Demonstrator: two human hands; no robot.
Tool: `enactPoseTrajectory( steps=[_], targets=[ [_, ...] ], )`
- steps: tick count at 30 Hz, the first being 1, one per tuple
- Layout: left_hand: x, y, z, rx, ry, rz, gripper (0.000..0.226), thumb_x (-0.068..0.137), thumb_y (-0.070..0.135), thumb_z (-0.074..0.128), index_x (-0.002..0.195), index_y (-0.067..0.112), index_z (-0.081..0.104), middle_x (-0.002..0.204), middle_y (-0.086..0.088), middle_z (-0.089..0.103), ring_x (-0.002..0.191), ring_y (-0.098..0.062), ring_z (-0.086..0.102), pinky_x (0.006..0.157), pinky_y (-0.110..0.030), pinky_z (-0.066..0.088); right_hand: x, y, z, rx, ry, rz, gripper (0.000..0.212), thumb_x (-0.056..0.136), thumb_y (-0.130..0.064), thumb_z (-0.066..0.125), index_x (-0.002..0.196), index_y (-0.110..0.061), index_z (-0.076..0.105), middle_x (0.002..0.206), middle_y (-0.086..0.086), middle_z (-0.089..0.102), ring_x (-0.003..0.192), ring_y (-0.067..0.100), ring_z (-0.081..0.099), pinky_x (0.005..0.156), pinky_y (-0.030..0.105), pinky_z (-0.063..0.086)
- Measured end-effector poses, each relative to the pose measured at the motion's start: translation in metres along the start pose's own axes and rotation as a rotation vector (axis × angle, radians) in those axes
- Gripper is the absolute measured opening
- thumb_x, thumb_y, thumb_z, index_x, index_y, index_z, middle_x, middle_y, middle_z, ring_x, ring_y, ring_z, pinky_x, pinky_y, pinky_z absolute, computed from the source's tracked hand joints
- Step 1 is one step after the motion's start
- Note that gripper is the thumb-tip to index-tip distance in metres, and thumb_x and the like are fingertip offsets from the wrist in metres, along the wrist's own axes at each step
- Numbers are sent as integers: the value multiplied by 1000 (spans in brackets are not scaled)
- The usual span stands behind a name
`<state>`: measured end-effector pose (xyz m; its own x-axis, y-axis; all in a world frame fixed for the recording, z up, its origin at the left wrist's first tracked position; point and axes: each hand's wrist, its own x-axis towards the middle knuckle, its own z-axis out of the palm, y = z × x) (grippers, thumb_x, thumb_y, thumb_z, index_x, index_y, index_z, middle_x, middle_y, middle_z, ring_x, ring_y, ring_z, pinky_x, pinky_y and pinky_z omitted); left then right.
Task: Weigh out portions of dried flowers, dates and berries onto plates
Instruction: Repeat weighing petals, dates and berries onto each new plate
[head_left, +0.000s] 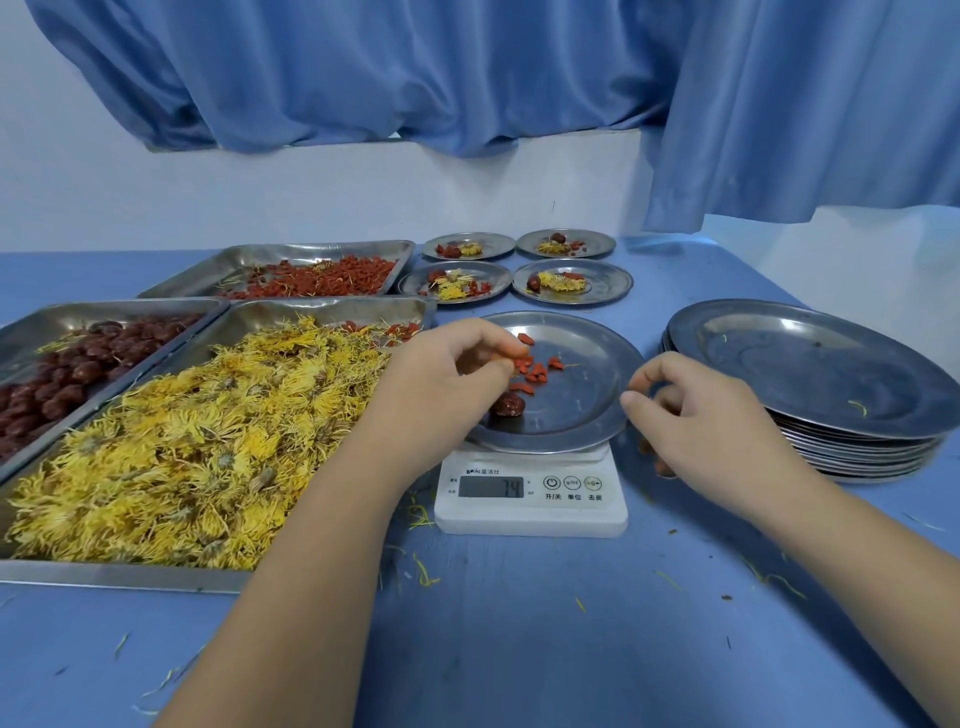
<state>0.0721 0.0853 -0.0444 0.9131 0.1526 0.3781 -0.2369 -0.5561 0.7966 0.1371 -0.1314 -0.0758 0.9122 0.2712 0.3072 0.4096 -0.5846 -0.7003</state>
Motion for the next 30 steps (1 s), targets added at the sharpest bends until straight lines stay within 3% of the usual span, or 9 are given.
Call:
enactPoseTrajectory(
  steps=[7,12,15,17,20,22,27,30],
  targets=[
    [-3,3,4,61,-43,54,19,94,20,59,93,32,73,87,19,71,85,3,64,71,-10,50,1,-1,-2,-19,13,-30,9,83,-39,54,78,-32,55,60,-2,64,48,12,59,62,41,57],
    [-3,1,12,250,-27,180,15,94,29,59,94,25,74,89,15,68,88,2,58,74,-10,43,1,0,-3,-32,20,-54,9,86,-36,55,78,-32,55,58,-3,62,48,9,58,62,37,55],
    [-1,-1,13,349,-33,224,20,96,30,55,98,21,73,94,12,66,92,0,54,82,-17,41,0,0,-4,-49,26,-72,9,87,-35,55,78,-32,55,57,-5,62,48,7,58,62,35,54],
    [-1,0,13,323,-36,220,25,98,30,50,99,21,73,97,11,66,96,-1,56,85,-18,41,1,0,-4,-52,29,-74,9,87,-35,54,79,-32,55,56,-6,61,49,6,58,62,35,54],
    [-4,3,12,138,-23,174,29,100,31,45,94,26,73,97,17,67,96,9,57,78,-1,37,1,0,-5,-66,37,-75,8,86,-35,54,80,-32,55,55,-6,61,51,7,60,62,35,54],
    [-4,4,11,76,-8,135,28,100,31,46,94,26,73,99,18,68,97,12,56,77,1,36,1,1,-5,-72,39,-77,8,86,-36,54,79,-32,55,55,-6,61,52,7,61,62,34,54],
    [2,-1,10,104,231,45,16,96,26,54,95,32,69,103,18,64,98,8,55,84,-13,42,2,1,-2,-34,29,-32,8,86,-35,55,78,-31,55,59,-3,63,48,7,60,59,32,54],
    [6,-4,5,-44,345,-92,18,95,29,51,91,32,69,89,16,65,76,9,56,69,-13,44,2,0,2,87,-18,47,9,87,-28,56,79,-27,52,62,3,66,44,12,63,53,30,50]
  ],
)
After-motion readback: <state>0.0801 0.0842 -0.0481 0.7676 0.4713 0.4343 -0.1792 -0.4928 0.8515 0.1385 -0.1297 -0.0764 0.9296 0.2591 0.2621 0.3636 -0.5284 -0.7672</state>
